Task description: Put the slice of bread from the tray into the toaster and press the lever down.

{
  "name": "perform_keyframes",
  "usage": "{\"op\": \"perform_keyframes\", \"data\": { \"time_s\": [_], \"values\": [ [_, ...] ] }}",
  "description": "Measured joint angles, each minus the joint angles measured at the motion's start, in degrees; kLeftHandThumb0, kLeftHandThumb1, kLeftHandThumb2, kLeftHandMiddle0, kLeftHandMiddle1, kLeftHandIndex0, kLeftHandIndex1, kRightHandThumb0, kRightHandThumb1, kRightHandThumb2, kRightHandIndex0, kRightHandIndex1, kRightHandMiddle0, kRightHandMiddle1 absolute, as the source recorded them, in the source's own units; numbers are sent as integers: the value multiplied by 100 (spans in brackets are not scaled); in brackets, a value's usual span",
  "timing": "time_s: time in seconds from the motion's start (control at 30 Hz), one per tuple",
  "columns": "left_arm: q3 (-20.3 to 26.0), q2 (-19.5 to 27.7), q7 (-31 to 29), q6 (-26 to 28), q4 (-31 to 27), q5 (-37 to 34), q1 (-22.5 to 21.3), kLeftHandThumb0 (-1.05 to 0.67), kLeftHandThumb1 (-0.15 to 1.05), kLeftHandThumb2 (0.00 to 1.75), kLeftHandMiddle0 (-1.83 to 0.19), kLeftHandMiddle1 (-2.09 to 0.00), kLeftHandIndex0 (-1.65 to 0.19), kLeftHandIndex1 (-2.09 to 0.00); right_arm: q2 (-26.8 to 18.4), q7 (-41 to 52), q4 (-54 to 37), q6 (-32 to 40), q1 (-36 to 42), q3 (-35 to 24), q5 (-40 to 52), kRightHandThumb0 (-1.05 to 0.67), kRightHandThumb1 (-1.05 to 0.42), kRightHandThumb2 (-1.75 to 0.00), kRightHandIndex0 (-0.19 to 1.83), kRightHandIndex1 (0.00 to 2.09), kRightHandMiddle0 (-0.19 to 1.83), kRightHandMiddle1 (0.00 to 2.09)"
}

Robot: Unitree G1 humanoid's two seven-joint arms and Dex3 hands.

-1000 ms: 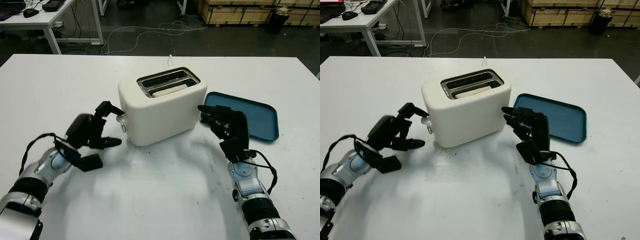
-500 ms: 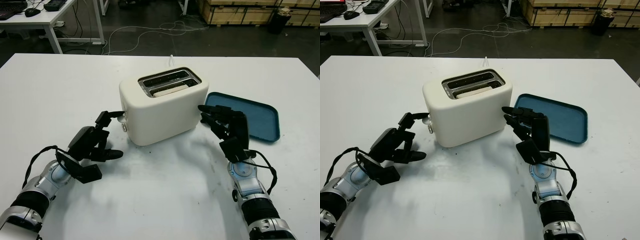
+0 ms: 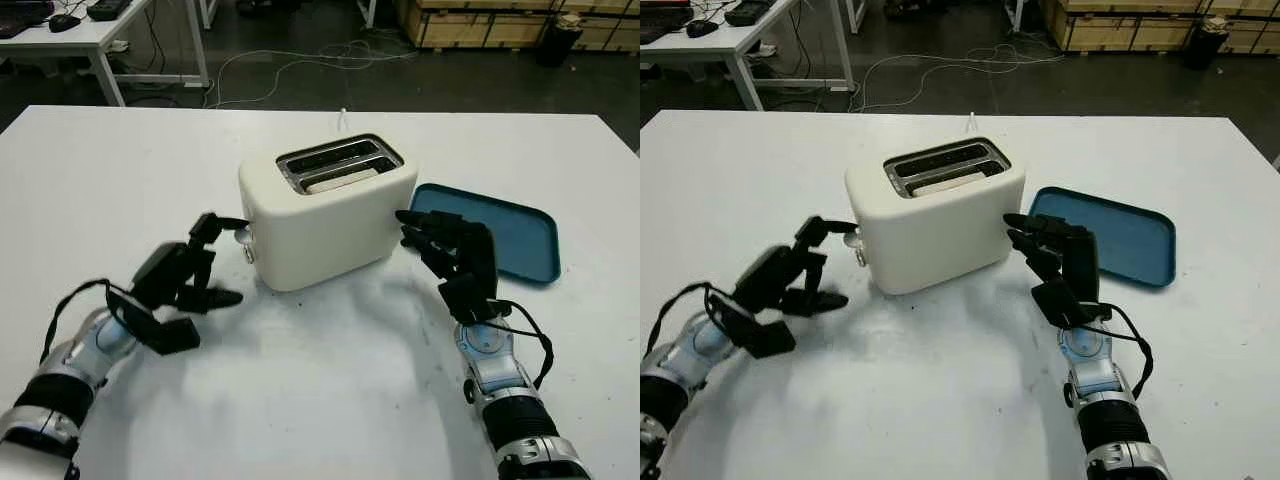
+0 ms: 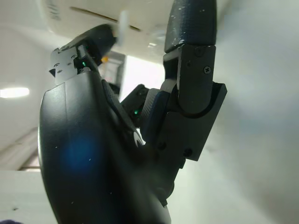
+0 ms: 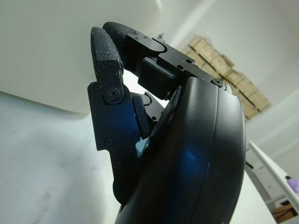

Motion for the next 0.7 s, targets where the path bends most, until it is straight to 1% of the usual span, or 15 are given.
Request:
{"op": "perform_keyframes", "data": {
  "time_s": [0.03, 0.13, 0.37, 0.63, 0.7],
  "values": [
    [45, -13, 74, 16, 1, 74, -54, -96, 92, 62, -116, -174, -76, -174, -1, -1, 0, 0, 0, 0, -1, -50, -92, -3, 97, 93, 119, 0],
    [120, -74, 310, 13, 32, 227, -145, -95, 92, 63, -116, -175, -73, -174, -1, -12, 0, 0, 0, -1, -1, -50, -92, -3, 97, 93, 119, 0],
    [172, -129, 670, 13, 41, 565, -190, -95, 92, 67, -117, -175, -70, -175, -1, -12, 0, 0, 0, -1, -1, -50, -92, -4, 97, 94, 119, 0],
    [176, -177, 844, 13, 48, 646, -199, -95, 92, 66, -117, -175, -66, -175, -2, -13, 0, 0, 0, -1, -4, -50, -92, -4, 97, 93, 119, 0],
    [177, -186, 880, 12, 57, 664, -200, -94, 92, 65, -113, -175, -62, -175, -1, -16, 1, 0, 0, -1, -8, -50, -92, -3, 97, 93, 119, 0]
  ]
}}
